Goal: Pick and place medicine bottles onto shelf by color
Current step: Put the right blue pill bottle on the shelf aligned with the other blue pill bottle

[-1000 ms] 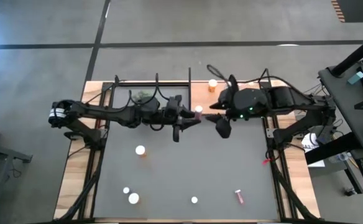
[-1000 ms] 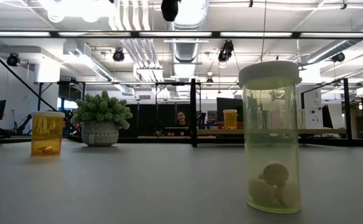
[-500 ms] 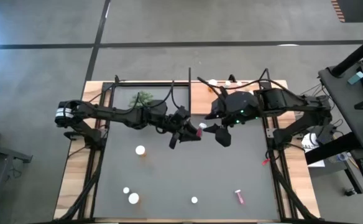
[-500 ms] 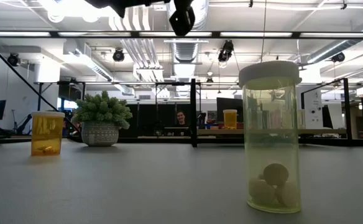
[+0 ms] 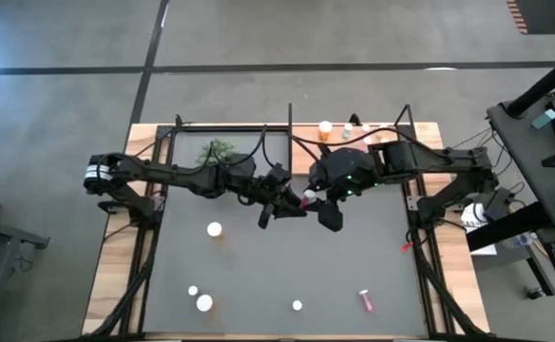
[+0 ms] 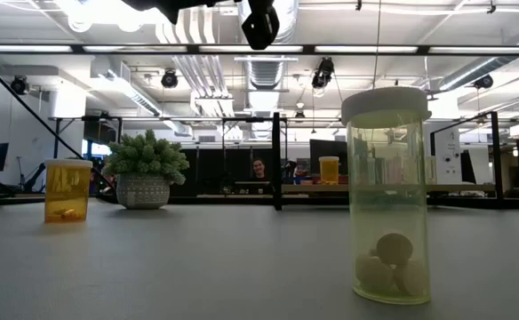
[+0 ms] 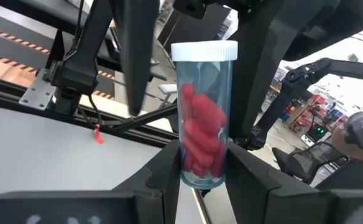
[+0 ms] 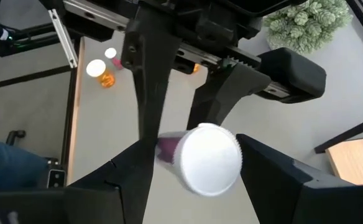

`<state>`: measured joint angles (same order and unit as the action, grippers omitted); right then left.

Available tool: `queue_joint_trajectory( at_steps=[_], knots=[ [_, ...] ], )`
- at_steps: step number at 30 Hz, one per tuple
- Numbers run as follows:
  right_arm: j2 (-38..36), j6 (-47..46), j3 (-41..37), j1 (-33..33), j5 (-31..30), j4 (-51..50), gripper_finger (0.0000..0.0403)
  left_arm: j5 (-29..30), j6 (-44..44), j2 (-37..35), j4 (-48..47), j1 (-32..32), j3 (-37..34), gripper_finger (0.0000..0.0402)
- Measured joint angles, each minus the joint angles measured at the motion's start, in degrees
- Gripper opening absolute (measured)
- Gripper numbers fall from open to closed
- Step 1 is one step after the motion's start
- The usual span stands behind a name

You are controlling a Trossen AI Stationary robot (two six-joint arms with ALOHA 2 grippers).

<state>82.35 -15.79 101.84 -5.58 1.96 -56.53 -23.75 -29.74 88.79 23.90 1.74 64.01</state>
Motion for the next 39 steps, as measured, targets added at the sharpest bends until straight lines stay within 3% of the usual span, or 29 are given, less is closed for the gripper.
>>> queue_joint_trajectory(
  at_steps=[15,24,33,39],
  knots=[
    [-0.2,-0.6,0.0,0.0,0.3,0.0,0.0131,0.0,0.4,0.0,0.1,0.0,-0.2,0.0091],
    [-0.2,-1.1,0.0,0.0,0.4,-0.1,0.012,0.1,1.4,0.0,0.2,0.0,-0.3,0.0094],
    [-0.2,-1.5,0.0,0.3,0.0,-0.3,0.0108,0.6,1.3,0.0,0.3,0.1,-0.3,0.0165],
    [-1.5,-1.6,0.0,2.4,-0.3,-3.3,0.0105,4.5,1.5,0.0,0.4,0.5,-0.3,0.0207]
  ],
)
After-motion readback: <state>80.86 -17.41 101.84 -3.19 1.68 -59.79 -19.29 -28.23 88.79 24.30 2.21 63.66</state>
